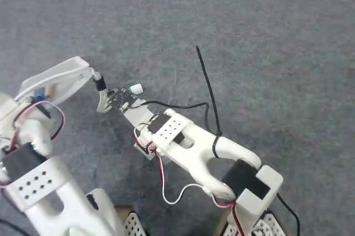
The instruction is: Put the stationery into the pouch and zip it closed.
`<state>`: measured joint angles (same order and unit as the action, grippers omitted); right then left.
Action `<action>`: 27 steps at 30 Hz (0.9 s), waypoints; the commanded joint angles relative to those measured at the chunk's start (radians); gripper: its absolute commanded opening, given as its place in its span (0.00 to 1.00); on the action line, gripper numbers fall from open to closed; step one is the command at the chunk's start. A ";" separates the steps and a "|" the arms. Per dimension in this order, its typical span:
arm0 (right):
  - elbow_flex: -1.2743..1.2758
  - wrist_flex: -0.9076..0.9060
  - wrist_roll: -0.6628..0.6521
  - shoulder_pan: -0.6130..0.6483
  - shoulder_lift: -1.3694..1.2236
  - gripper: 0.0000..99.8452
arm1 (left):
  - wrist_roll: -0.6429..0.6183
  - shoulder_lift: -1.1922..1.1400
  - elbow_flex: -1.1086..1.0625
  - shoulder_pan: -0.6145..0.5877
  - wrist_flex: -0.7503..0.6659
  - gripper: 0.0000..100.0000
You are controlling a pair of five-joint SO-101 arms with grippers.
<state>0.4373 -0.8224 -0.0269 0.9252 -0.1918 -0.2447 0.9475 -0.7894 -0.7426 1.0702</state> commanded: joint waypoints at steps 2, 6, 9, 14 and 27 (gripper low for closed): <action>-0.040 0.004 0.005 0.001 0.005 0.11 | -0.015 -0.002 0.051 -0.006 -0.032 0.01; -0.038 -0.002 0.009 0.001 0.013 0.01 | -0.015 -0.002 0.050 -0.006 -0.032 0.01; -0.038 -0.044 0.012 0.004 0.015 0.01 | -0.015 -0.002 0.050 -0.006 -0.029 0.01; -0.037 -0.093 0.014 0.007 0.059 0.01 | -0.015 -0.002 0.050 -0.006 -0.028 0.01; -0.037 -0.254 0.014 0.008 0.335 0.01 | -0.011 -0.002 0.028 0.081 -0.028 0.01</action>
<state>0.4358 -1.0434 -0.0238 0.9206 0.0169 -0.2447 0.9475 -0.7894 -0.6813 1.0702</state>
